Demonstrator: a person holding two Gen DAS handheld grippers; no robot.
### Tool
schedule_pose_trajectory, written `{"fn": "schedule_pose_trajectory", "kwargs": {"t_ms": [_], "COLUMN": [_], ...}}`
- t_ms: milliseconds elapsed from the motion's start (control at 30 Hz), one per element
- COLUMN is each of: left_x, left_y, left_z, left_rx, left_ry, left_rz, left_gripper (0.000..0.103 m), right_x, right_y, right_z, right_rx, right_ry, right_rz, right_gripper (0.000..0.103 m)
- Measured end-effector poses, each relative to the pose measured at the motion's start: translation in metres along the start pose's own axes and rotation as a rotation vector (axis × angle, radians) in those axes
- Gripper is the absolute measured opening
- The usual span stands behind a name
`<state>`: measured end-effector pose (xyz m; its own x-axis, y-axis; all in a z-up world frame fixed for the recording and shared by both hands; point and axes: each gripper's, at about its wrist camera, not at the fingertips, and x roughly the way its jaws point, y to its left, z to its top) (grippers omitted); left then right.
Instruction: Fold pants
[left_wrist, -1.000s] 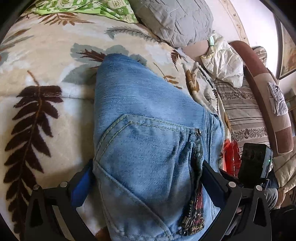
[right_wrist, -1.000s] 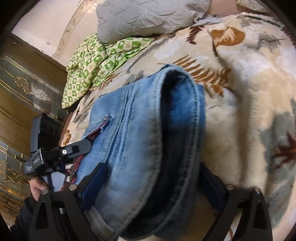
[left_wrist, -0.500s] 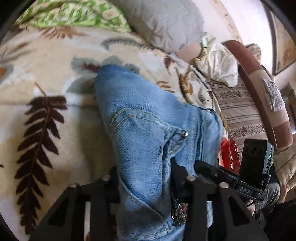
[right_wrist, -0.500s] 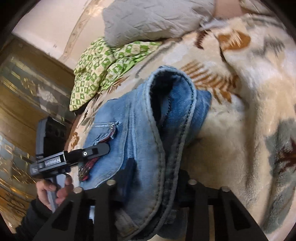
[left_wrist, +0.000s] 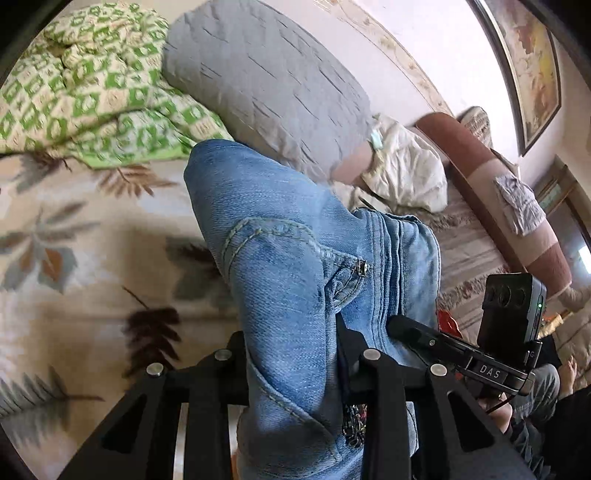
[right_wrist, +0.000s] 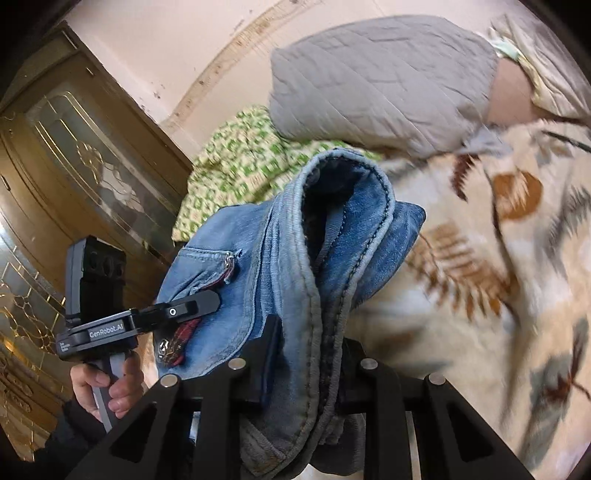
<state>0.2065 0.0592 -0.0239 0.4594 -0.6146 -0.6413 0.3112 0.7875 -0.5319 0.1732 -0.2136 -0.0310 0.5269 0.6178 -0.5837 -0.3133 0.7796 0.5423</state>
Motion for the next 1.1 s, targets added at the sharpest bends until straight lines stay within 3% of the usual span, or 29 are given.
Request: {"fn": "schedule_pose_trajectory", "kwargs": {"t_ms": [233,467,600,800,867,900,967,1000,1067,1100], "left_x": [0.019,0.072,0.081,0.087,0.086,0.083,0.082,0.083,0.082,0.082], "left_y": [0.034,0.062,0.071,0.075,0.075,0.078,0.082,0.083,0.082,0.08], "left_z": [0.011,-0.013,-0.018,-0.021,-0.022,-0.024,-0.026,-0.028,-0.029,-0.029], "left_rx": [-0.055,-0.093,-0.114,-0.129,-0.131,-0.131,-0.149,-0.165,-0.166,-0.162], "left_ry": [0.048,0.158,0.155,0.152,0.144,0.143,0.141,0.139,0.132,0.134], "left_rz": [0.044,0.064,0.042,0.045,0.057,0.062,0.082,0.076,0.077,0.083], "left_gripper": [0.033,0.034,0.037,0.043,0.05,0.053,0.069,0.07,0.083,0.088], "right_x": [0.05,0.091,0.1,0.104,0.104,0.102,0.1,0.1,0.099,0.099], "right_y": [-0.004,-0.042,-0.067,-0.07,-0.071,-0.073,-0.074,-0.075,-0.077,-0.08], "right_z": [0.013,-0.008,-0.02,-0.022,-0.022,-0.022,-0.022,-0.022,-0.023,-0.024], "right_rx": [0.067,0.14,0.199,0.192,0.199,0.201,0.205,0.212,0.238,0.262], "right_ry": [0.03,0.127,0.133,0.146,0.149,0.151,0.154,0.157,0.163,0.168], "right_rz": [0.022,-0.011,0.028,0.039,0.044,0.044,0.038,0.036,0.038,0.036], "right_gripper": [0.026,0.026,0.026,0.027,0.027,0.029,0.034,0.041,0.064,0.081]}}
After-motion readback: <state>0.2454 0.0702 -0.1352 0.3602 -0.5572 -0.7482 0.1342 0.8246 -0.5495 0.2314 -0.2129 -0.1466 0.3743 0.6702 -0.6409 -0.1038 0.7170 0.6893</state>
